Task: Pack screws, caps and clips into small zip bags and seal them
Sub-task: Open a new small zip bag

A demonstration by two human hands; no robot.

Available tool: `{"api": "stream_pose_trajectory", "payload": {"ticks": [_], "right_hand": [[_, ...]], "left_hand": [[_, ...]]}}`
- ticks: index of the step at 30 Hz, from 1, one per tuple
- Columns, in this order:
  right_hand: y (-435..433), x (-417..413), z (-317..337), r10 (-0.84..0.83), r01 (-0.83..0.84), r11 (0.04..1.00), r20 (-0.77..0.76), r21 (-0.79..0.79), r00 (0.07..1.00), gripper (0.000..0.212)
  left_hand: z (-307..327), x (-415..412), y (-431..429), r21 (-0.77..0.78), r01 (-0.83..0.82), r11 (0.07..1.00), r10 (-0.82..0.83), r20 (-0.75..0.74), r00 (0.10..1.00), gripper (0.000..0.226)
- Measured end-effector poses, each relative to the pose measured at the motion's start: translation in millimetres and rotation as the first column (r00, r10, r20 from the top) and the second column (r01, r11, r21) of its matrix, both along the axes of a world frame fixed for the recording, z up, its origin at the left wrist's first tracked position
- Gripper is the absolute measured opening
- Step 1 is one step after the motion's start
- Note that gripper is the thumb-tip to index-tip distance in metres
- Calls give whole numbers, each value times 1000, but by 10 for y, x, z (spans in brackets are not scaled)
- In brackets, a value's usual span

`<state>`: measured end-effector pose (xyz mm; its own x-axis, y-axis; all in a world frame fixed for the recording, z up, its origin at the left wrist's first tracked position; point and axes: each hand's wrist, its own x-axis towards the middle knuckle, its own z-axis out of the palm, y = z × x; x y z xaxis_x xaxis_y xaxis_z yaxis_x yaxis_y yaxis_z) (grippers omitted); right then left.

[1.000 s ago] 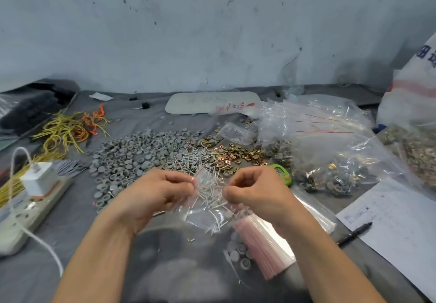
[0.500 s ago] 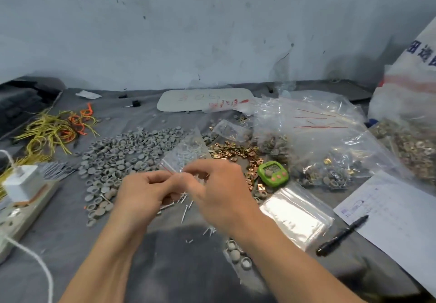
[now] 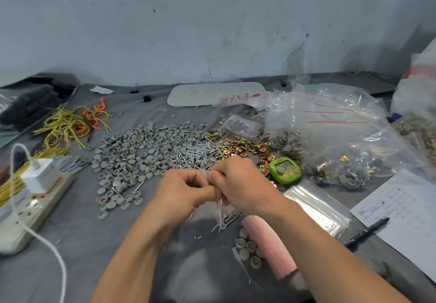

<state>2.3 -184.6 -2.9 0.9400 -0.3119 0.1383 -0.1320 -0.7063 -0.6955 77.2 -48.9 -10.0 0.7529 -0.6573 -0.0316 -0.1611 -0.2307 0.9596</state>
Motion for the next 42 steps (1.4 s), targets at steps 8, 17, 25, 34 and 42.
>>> {"api": "stream_pose_trajectory", "payload": {"ticks": [8, 17, 25, 34, 42], "right_hand": [[-84, -95, -146, -3, -9, 935, 36, 353, 999, 30], [-83, -176, -151, 134, -108, 913, -39, 394, 990, 24], [-75, -290, -155, 175, -140, 841, -18, 523, 984, 11], [44, -231, -146, 20, -40, 981, 102, 192, 995, 10], [94, -160, -125, 35, -54, 902, 52, 428, 998, 21]], "left_hand": [[-52, 0, 7, 87, -42, 995, 26, 174, 984, 34], [-98, -58, 6, 215, -128, 968, 41, 367, 929, 24], [-28, -54, 172, 191, 148, 971, -180, 166, 970, 23], [-22, -61, 227, 20, 224, 974, -224, 34, 974, 19], [57, -19, 313, 127, 8, 992, -24, 125, 992, 8]]}}
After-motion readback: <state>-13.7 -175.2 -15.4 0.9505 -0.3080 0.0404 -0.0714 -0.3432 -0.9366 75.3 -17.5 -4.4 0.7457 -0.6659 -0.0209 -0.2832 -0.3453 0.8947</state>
